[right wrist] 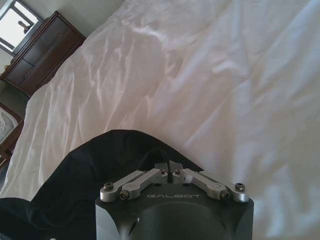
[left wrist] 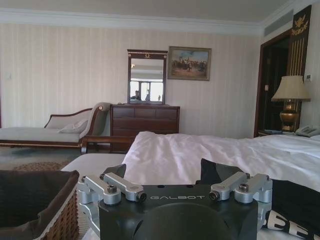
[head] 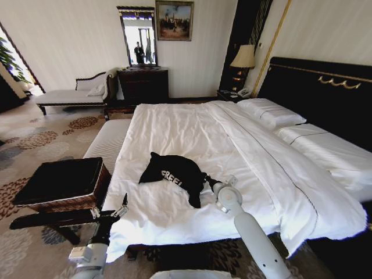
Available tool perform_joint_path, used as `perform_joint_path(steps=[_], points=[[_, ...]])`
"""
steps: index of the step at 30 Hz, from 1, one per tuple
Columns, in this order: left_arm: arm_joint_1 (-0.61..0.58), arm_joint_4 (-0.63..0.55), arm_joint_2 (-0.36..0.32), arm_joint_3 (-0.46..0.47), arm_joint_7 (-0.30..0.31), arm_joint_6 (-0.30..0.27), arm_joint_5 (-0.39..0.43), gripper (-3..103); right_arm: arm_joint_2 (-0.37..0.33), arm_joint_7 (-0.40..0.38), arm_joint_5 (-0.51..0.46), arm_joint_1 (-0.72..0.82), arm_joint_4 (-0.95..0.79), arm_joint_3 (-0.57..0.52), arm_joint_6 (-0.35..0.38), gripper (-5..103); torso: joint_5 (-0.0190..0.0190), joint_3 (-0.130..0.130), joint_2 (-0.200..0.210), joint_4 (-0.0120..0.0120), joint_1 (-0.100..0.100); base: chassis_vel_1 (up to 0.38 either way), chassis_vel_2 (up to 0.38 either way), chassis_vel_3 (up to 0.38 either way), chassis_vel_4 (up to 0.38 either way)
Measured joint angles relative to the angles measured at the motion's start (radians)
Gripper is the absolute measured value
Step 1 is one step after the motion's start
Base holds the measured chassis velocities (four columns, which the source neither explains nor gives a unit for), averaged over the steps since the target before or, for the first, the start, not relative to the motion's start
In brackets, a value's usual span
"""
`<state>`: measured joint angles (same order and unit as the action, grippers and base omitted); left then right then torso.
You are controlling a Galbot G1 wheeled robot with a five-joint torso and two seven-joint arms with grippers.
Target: Fold the clothes on the bed and place them into the basket.
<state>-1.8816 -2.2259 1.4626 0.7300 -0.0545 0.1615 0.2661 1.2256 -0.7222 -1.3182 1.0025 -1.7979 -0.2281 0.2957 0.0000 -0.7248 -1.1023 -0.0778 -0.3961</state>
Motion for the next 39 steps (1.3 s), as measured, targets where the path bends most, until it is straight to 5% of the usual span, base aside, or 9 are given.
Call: perform_joint_path(steps=[5,8,10,14,18,23,32,39], points=[[0.036,0.024,-0.024,0.002,0.006,-0.038,0.062,100,-0.020,0.073,0.133,0.022,-0.002,0.007,-0.025,0,-0.0001,0.000,0.000,0.0004,0.000,0.000,0.000,0.000,0.000],[0.143,0.080,-0.122,0.010,0.034,-0.130,0.190,100,-0.060,0.190,0.306,0.057,-0.025,0.014,-0.081,0,-0.0003,0.000,0.000,-0.0002,0.000,0.000,0.000,0.000,0.000],[0.160,0.091,-0.141,0.010,0.040,-0.142,0.204,100,-0.065,0.203,0.322,0.062,-0.028,0.014,-0.090,0,-0.0002,0.000,0.000,-0.0006,0.000,0.000,0.000,0.000,0.000],[0.327,0.187,-0.345,-0.012,0.044,-0.222,0.340,100,-0.090,0.297,0.399,0.092,-0.060,0.002,-0.178,0,-0.0004,0.000,0.000,0.0000,0.000,0.000,0.000,0.000,0.000],[0.413,0.232,-0.427,-0.058,0.039,-0.246,0.411,100,-0.099,0.329,0.417,0.109,-0.080,-0.007,-0.217,0,0.0000,0.000,0.000,-0.0002,0.000,0.000,0.000,0.000,0.000],[0.515,0.343,-0.510,-0.178,0.010,-0.243,0.396,100,-0.099,0.359,0.433,0.124,-0.099,-0.016,-0.261,0,0.0000,0.000,0.000,0.0001,0.000,0.000,0.000,0.000,0.000],[0.762,0.532,-0.518,-0.367,0.000,-0.247,0.389,100,-0.089,0.360,0.460,0.145,-0.096,-0.012,-0.266,0,0.0000,0.000,0.000,-0.0003,0.000,0.000,0.000,0.000,0.000],[0.985,0.640,-0.472,-0.543,0.032,-0.345,0.494,100,-0.055,0.357,0.487,0.159,-0.073,-0.011,-0.272,0,-0.0001,0.000,0.000,0.0000,0.000,0.000,0.000,0.000,0.000]])
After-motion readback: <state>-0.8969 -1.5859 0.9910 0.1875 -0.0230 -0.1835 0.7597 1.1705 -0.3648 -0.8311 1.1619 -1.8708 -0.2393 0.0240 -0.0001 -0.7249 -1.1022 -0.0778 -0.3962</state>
